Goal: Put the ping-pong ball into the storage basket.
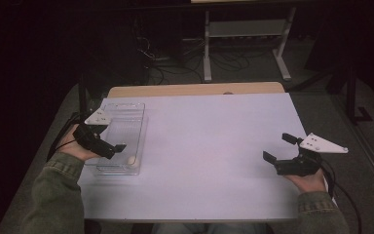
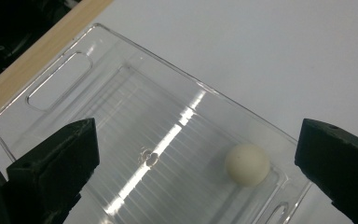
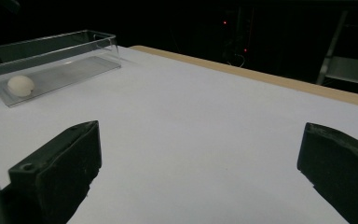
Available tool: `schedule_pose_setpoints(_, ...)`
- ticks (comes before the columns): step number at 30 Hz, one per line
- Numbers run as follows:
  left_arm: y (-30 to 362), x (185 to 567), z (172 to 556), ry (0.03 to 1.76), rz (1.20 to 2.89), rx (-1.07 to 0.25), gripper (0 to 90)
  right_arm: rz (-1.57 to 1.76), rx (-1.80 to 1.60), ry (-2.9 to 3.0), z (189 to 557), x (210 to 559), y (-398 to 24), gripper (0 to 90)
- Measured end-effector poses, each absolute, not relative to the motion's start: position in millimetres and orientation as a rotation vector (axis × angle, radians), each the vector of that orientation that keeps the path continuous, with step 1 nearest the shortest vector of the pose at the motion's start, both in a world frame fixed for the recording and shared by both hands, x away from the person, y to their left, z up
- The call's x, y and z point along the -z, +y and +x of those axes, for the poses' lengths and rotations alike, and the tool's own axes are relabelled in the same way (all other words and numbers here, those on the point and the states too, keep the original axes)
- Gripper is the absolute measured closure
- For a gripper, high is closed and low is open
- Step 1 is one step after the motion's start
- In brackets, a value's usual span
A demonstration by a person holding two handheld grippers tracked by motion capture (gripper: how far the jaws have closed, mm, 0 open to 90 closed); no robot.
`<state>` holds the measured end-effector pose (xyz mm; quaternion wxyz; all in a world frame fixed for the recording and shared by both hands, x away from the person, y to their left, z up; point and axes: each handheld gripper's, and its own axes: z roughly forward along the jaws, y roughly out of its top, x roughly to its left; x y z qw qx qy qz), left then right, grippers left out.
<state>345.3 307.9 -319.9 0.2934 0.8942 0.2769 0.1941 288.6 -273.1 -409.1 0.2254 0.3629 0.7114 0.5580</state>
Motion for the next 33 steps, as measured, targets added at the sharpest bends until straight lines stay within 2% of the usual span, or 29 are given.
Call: schedule_pose_setpoints(33,328.1,337.0,314.8,0.784,2.074,-0.609,0.0,1.001,-1.539,1.962,288.7,409.5,-272.5,0.0)
